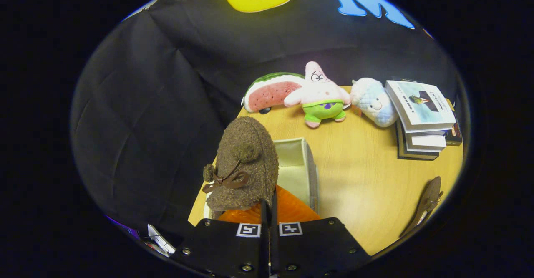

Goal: Open the storage box then place both shoes into the box .Put the left shoe in first, then the right shoe, with the right side of both shoes facing outward in a uniform manner.

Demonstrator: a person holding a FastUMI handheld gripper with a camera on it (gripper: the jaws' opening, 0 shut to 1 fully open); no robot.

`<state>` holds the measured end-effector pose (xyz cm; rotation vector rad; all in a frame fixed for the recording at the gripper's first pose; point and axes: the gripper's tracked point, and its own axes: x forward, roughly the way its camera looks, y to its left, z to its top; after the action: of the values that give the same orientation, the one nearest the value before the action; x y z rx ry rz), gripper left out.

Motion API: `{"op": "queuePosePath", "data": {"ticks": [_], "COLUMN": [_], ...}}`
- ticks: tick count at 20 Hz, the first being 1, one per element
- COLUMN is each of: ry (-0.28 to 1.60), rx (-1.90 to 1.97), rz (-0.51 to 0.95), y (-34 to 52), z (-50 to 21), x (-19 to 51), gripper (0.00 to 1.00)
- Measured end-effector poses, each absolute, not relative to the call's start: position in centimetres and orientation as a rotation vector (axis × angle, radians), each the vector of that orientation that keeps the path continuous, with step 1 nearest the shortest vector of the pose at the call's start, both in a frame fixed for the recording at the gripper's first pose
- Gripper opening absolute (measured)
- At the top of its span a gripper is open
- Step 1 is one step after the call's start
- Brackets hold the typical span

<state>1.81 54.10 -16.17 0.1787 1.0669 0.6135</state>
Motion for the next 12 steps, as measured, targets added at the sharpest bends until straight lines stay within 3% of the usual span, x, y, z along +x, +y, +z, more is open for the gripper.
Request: {"op": "queuePosePath", "data": {"ticks": [12], "ry": [1.288], "rx": [-0.015], "rz": [0.491], "y": [59.9], "z": [-27.6], "x": [-0.4], "gripper": [0.02]}}
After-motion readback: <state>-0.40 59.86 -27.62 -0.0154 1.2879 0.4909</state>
